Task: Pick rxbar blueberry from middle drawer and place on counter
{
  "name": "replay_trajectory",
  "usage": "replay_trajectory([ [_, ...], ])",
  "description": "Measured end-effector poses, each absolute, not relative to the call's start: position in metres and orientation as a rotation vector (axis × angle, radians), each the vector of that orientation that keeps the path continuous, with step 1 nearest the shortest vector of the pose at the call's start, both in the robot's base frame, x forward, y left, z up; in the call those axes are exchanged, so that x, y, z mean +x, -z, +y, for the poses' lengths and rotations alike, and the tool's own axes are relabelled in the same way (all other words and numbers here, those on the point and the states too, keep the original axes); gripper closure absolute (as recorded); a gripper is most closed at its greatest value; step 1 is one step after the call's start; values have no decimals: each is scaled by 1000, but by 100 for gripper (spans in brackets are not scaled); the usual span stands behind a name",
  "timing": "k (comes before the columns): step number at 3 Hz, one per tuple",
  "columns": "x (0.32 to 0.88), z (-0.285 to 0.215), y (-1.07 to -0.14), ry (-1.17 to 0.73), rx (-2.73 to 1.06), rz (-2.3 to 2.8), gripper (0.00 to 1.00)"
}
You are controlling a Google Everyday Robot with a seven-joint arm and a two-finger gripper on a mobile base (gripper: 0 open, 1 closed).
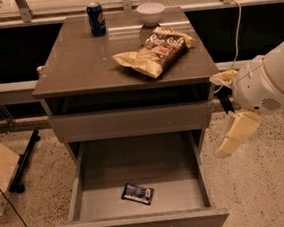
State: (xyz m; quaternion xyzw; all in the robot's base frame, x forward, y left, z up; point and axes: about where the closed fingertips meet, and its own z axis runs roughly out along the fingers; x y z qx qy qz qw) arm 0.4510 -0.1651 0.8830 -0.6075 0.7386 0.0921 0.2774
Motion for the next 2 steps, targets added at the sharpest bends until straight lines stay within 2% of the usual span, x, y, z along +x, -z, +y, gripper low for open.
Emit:
replay_trajectory([
  [2,459,-134,-829,-351,-1606,1990,0],
])
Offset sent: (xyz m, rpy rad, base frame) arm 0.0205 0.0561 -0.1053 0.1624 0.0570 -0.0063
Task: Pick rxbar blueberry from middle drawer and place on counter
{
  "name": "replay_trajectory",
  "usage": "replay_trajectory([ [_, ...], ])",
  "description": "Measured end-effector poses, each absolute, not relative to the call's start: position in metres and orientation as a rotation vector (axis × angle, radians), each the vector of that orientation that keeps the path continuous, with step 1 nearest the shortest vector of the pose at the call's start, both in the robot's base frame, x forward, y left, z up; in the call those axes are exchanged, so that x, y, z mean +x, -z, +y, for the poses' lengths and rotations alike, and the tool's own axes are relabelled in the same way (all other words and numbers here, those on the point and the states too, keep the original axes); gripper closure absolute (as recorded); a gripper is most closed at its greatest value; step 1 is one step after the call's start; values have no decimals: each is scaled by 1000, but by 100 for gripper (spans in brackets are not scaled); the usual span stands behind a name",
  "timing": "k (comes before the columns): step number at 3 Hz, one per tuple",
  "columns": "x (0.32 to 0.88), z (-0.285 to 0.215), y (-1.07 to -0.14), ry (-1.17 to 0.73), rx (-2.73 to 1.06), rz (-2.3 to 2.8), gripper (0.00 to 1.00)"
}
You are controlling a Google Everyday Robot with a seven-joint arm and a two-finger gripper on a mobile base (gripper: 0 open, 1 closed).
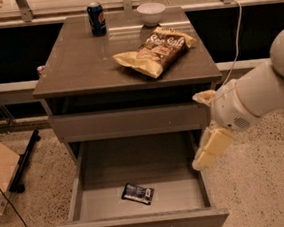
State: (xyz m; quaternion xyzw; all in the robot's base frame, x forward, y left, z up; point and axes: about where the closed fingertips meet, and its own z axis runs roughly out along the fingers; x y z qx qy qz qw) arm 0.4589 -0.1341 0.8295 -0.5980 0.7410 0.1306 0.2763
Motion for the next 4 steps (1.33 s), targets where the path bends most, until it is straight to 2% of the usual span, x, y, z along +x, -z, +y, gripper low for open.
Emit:
replay_trajectory([
  [1,470,-99,-768,-455,-1567,1936,0],
  [2,490,-79,-724,-470,-1500,1901,0],
  [4,506,-64,-694,-499,-1428,1899,0],
])
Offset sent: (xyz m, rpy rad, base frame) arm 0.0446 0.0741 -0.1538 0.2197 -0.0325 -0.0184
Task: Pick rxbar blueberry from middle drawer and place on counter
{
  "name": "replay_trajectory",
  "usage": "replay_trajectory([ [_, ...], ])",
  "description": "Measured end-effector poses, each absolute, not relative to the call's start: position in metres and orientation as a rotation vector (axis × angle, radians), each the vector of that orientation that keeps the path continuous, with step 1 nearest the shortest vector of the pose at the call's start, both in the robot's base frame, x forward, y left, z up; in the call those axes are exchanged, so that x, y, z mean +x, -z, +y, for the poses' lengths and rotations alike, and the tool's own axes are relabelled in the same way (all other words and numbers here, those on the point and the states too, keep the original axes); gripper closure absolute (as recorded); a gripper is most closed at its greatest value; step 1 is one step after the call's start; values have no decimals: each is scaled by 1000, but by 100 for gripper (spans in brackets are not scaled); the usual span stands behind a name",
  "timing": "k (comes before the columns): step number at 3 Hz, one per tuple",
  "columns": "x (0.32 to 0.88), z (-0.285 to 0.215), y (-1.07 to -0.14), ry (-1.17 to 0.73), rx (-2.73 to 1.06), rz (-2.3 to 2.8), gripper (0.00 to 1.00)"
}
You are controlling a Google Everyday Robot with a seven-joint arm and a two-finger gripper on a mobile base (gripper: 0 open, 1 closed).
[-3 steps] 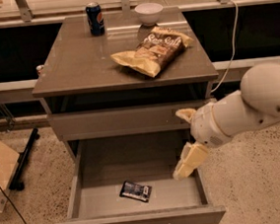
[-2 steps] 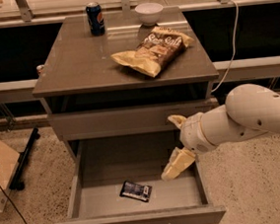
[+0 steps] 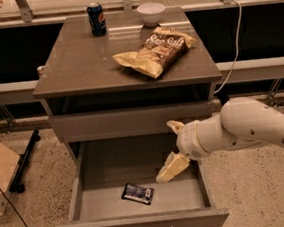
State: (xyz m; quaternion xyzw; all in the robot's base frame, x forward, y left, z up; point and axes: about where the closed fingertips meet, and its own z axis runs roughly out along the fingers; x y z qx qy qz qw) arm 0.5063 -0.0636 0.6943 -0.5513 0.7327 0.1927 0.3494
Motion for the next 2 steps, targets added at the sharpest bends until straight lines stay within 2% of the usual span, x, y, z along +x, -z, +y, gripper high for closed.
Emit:
replay_trajectory([
  [2,531,-26,-632,-615,-1304,1797,0],
])
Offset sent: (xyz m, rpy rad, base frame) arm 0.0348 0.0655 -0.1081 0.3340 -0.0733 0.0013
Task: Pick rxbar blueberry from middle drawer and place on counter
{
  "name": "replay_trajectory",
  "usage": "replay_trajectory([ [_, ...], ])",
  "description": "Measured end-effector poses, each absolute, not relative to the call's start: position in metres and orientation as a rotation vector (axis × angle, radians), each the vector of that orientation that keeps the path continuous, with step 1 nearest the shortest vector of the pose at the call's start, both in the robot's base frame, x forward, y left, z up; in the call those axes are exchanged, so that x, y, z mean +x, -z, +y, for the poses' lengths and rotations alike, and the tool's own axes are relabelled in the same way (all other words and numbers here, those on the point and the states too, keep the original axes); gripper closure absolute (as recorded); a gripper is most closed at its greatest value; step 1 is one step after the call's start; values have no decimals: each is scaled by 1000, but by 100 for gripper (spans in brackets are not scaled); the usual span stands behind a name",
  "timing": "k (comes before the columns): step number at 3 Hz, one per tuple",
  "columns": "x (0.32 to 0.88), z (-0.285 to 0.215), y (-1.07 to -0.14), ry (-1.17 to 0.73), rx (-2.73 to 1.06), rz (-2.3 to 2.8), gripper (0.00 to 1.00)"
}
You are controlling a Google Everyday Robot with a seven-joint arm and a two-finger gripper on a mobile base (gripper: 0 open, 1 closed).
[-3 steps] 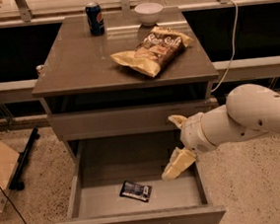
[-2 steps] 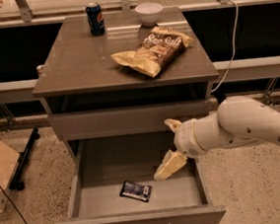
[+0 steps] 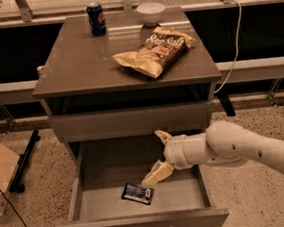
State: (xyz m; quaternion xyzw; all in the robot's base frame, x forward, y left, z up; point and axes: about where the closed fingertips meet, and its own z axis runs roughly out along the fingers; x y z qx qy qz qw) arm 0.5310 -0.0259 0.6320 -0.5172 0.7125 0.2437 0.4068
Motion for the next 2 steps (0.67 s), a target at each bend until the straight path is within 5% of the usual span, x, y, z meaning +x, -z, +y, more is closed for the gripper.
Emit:
replay_trajectory([
  [2,533,2,-585,-712,-1268,1738,0],
])
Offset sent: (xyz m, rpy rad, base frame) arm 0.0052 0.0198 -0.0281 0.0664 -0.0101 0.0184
